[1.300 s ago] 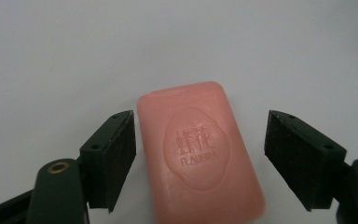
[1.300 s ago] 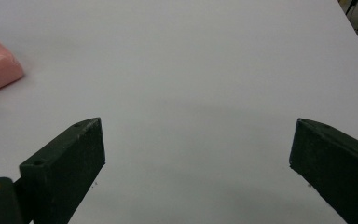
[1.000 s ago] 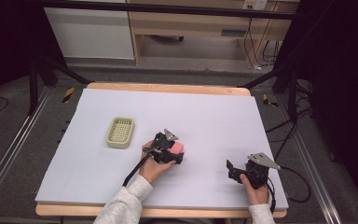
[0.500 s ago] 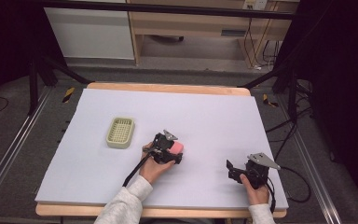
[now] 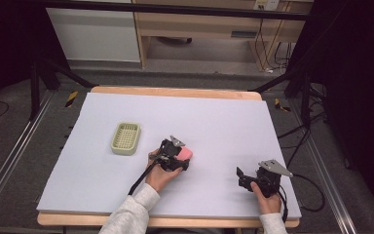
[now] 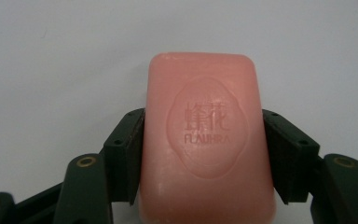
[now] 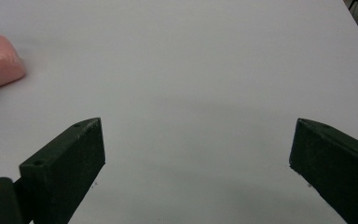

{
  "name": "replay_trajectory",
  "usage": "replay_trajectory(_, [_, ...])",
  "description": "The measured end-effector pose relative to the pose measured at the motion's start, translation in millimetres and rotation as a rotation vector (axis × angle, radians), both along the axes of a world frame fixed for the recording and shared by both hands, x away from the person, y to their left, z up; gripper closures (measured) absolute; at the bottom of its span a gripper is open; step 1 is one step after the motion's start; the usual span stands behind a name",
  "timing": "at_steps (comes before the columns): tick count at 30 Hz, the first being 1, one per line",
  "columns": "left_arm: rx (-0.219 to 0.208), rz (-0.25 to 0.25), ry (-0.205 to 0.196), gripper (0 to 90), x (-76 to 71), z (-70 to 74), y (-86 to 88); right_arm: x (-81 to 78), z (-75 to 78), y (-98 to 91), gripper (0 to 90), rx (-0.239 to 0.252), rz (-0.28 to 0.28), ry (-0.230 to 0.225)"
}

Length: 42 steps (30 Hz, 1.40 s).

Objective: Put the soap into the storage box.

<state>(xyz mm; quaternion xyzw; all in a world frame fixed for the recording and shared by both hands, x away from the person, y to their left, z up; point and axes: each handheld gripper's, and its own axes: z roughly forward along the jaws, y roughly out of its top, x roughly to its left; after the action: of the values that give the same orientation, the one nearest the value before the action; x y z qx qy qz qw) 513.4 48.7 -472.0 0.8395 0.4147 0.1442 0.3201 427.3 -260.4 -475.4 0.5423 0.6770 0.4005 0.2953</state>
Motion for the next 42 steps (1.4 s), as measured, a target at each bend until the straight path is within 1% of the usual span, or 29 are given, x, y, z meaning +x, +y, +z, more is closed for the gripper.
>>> replay_trajectory(9, [0.004, -0.003, 0.010, 37.3, 0.1, 1.2, 0.9, 0.0, 0.0, -0.1, 3.6, 0.001, 0.001, 0.002])
replay_trajectory(10, [0.004, -0.003, 0.006, 37.3, 0.1, 1.6, 1.5, 0.0, 0.0, -0.1, 3.6, 0.001, 0.002, 0.003])
replay_trajectory(17, [-0.003, -0.010, 0.006, 37.4, -1.8, 8.3, 6.2, 0.1, -0.1, 0.0, 3.6, 0.003, 0.002, 0.005])
replay_trajectory(20, [-0.009, -0.014, -0.004, 37.4, -4.7, 13.9, 10.4, 0.0, 0.1, 0.1, 3.6, 0.003, 0.002, 0.006])
replay_trajectory(26, [-0.017, -0.020, -0.009, 37.4, -8.8, 22.1, 19.4, 0.2, -0.1, -0.1, 3.6, 0.002, 0.002, 0.008])
replay_trajectory(29, [-0.025, -0.012, -0.009, 37.4, -10.6, 25.2, 24.4, 0.2, 0.0, 0.0, 3.6, 0.004, 0.002, 0.009])
replay_trajectory(36, [-0.025, -0.014, -0.017, 37.5, -13.6, 31.5, 34.0, 0.4, -0.2, -0.2, 3.6, 0.001, 0.002, 0.007])
replay_trajectory(37, [-0.024, -0.016, -0.025, 37.4, -14.8, 33.7, 37.3, 0.3, -0.1, 0.1, 3.6, 0.006, 0.001, 0.012])
replay_trajectory(41, [-0.028, -0.014, -0.027, 37.4, -16.6, 38.5, 44.2, 0.5, -0.2, -0.2, 3.6, 0.001, 0.000, 0.008])
replay_trajectory(42, [-0.029, -0.015, -0.033, 37.5, -16.7, 39.2, 46.2, 0.4, -0.2, -0.2, 3.6, 0.001, 0.000, 0.008])
